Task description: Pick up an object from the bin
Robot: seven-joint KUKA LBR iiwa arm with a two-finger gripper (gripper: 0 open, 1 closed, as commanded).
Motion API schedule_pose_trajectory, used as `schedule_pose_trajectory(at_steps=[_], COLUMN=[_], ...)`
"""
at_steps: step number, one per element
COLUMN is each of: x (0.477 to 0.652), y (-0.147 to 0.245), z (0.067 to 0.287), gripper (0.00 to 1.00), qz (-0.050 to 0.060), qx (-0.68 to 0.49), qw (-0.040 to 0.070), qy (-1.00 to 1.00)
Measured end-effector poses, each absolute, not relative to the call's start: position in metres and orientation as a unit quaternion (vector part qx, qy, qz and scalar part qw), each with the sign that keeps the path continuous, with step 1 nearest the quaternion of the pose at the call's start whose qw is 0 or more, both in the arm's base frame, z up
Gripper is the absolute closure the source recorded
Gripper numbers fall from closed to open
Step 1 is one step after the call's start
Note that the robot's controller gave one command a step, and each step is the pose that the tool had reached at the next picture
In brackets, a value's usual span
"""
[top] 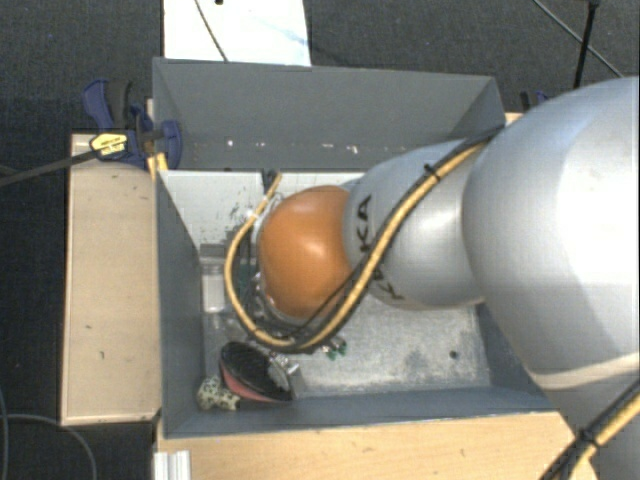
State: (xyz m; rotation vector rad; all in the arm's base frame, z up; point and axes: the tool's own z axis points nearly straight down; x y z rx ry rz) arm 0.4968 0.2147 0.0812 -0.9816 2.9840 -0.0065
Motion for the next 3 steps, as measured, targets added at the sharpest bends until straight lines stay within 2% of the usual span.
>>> schedule_pose_trajectory(at_steps=[1,2,3], x=[0.484,0.485,0.514], y=[0.227,0.228,0.193], z=[0.075,0.076,0.158], gripper=[0.0,1.0,1.0], qz=[-0.003,-0.003,-0.001], qx=[-0.505,-0.502,-0.716], qw=[0.008,0.009,0.003], qy=[0.863,0.865,0.698])
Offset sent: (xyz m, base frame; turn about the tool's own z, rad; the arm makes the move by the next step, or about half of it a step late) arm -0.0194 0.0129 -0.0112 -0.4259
